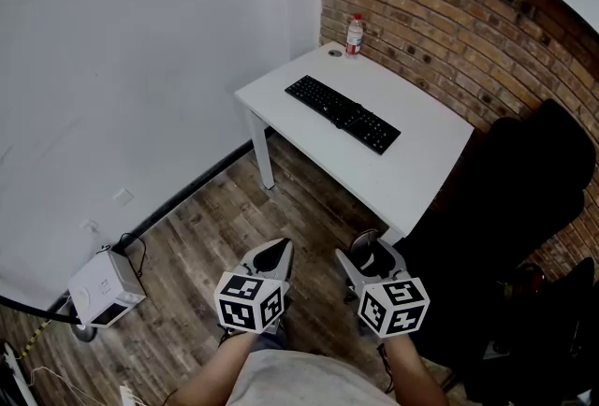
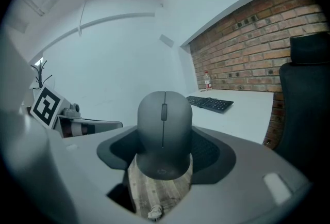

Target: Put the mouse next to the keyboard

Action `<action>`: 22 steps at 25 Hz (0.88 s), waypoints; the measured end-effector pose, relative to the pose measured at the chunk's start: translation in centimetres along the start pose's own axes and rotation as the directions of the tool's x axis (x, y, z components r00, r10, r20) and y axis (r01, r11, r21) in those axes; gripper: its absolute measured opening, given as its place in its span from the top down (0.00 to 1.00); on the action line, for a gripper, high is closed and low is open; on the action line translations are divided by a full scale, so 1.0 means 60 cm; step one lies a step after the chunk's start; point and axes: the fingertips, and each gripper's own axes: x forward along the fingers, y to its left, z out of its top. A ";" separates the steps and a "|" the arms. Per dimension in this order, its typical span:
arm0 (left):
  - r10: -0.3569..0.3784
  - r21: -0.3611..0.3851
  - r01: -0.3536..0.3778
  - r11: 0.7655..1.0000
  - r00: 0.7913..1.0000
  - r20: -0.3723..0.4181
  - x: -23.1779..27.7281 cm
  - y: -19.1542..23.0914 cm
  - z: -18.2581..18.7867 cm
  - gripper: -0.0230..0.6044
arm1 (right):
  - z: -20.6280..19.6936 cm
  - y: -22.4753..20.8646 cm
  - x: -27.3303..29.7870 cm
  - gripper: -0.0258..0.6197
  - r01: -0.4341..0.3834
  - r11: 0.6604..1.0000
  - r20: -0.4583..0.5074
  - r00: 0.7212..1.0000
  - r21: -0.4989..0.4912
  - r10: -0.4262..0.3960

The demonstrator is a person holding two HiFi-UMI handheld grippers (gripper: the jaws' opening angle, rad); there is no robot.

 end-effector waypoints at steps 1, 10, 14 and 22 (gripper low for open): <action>-0.004 -0.002 0.004 1.000 1.000 0.001 0.008 0.014 0.010 0.99 | 0.007 0.001 0.016 0.48 0.006 1.000 0.001 1.000 0.002 -0.006; -0.050 -0.017 0.050 0.999 0.999 -0.010 0.061 0.141 0.079 0.99 | 0.064 0.024 0.156 0.48 0.054 0.998 -0.010 0.998 0.008 -0.054; -0.081 -0.024 0.081 0.996 0.997 -0.002 0.080 0.180 0.103 0.99 | 0.086 0.033 0.197 0.48 0.079 0.997 -0.001 0.997 -0.001 -0.079; -0.159 -0.043 0.158 0.986 0.987 -0.023 0.124 0.220 0.121 0.99 | 0.106 0.029 0.242 0.48 0.148 0.989 -0.005 0.989 0.007 -0.148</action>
